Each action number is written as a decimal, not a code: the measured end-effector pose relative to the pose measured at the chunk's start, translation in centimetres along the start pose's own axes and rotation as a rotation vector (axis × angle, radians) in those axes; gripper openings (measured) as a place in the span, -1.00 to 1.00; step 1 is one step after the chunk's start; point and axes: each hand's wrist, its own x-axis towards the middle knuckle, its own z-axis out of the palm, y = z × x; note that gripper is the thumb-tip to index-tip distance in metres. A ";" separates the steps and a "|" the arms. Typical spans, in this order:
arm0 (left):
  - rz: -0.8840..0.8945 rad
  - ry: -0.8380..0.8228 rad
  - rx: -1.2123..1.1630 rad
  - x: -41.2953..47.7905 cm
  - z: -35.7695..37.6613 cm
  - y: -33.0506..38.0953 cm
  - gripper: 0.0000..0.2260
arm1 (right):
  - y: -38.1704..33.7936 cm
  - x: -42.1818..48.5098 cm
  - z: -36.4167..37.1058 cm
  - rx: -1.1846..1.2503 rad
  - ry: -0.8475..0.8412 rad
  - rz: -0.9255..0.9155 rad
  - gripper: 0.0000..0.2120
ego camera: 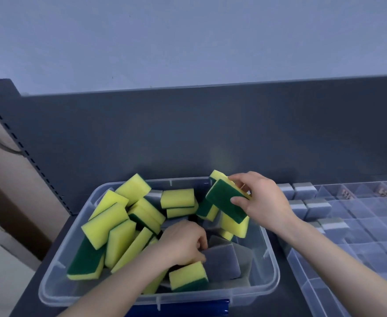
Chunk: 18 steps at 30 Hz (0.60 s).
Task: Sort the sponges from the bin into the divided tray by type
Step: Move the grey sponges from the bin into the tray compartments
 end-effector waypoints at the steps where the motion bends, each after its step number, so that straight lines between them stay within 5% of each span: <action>1: 0.000 0.047 -0.046 -0.3 -0.1 -0.4 -0.87 | 0.1 0.1 0.0 0.008 0.008 0.001 -0.60; 4: 0.027 0.032 -0.116 -0.9 0.1 -1.3 -0.87 | 0.2 0.6 0.2 0.023 0.034 -0.002 -0.60; 8: -0.001 -0.118 -0.087 -1.0 1.3 -0.6 -0.62 | -0.2 1.2 0.9 0.036 0.033 -0.010 -0.59; 12: -0.008 -0.069 -0.054 -0.8 1.1 -0.7 -0.51 | -0.3 1.8 1.2 0.022 0.034 -0.037 -0.58; 18: -0.018 0.169 -0.280 -2.9 -2.6 -2.7 -0.70 | -0.3 1.7 1.5 0.013 0.002 -0.069 -0.59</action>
